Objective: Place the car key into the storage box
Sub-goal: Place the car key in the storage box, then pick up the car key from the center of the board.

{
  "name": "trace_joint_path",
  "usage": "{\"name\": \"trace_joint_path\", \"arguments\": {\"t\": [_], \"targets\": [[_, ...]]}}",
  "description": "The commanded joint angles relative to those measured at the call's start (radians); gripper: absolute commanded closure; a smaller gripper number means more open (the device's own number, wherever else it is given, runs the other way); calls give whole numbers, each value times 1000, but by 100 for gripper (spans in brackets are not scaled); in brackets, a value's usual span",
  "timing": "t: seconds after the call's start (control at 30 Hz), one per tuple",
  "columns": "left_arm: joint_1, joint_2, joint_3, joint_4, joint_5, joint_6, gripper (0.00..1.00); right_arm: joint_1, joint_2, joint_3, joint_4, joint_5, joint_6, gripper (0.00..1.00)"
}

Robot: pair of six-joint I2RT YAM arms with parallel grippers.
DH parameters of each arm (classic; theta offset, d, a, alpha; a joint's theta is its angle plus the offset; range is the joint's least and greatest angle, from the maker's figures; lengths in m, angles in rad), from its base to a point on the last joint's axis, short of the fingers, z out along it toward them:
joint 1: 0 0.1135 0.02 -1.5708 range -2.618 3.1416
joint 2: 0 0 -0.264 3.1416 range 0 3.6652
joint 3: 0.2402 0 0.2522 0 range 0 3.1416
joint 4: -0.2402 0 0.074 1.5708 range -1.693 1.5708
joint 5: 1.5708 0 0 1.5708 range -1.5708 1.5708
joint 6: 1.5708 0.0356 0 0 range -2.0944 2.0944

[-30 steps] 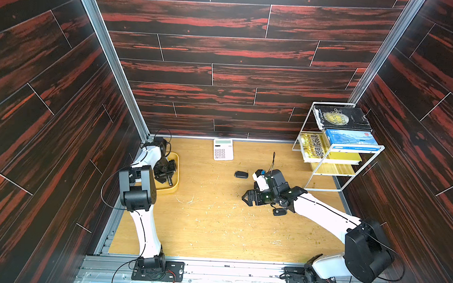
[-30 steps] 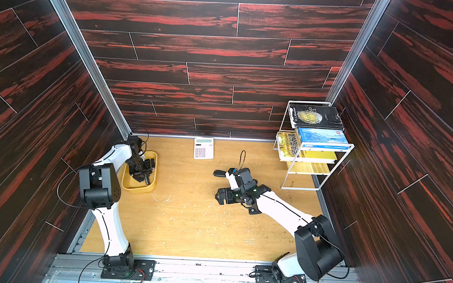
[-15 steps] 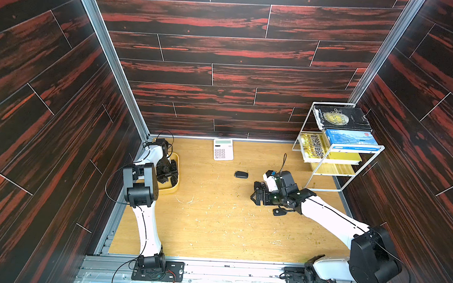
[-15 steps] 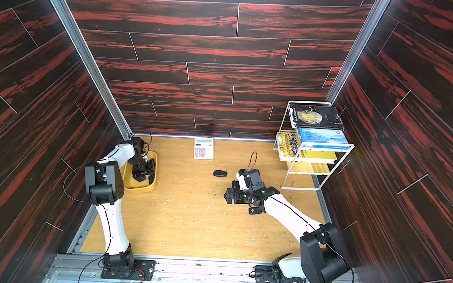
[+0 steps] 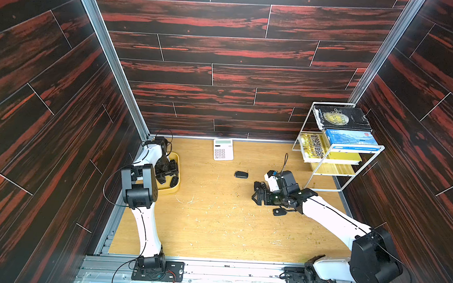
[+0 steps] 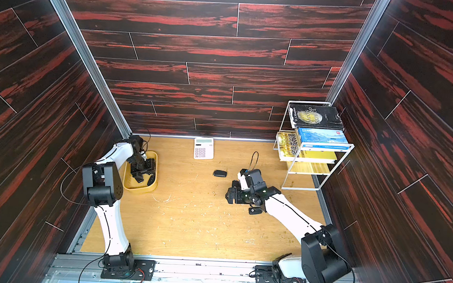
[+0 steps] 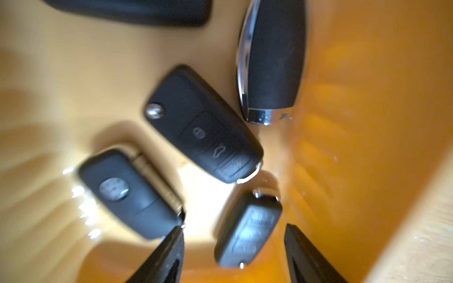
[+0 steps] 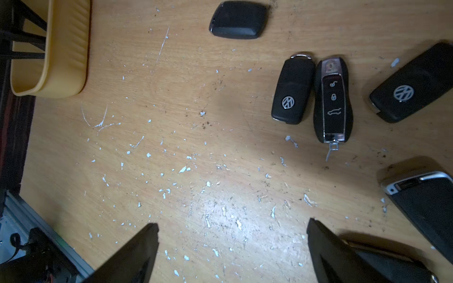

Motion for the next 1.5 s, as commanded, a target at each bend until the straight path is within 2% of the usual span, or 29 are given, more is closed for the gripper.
{"name": "trace_joint_path", "arguments": {"t": [0.0,0.17,0.27,0.33,0.5,0.53,0.73,0.87,0.97,1.23,1.47], "targets": [[10,-129,0,-23,-78,-6,30,-6,15,37,-25,-3,6,2],[11,-234,-53,2,-61,-16,32,-8,30,54,-44,33,8,2],[11,-347,-139,91,21,-50,32,-14,55,84,-95,132,22,2],[12,-467,-225,195,136,-87,31,-22,94,113,-143,211,31,1],[7,-792,-501,603,366,-252,18,-47,160,131,-219,305,73,2],[5,-854,-541,664,405,-275,2,-53,164,127,-229,318,84,2],[-4,-1072,-636,754,503,-344,0,-68,162,109,-304,371,161,1],[-13,-1125,-707,889,563,-475,0,-67,145,76,-324,369,194,2],[-32,-1138,-728,919,609,-518,0,-68,128,53,-347,368,213,2],[-151,-1123,-774,942,655,-547,0,-68,89,6,-364,374,231,1],[-196,-1125,-800,956,624,-552,0,-68,100,-20,-350,341,209,1]]}}
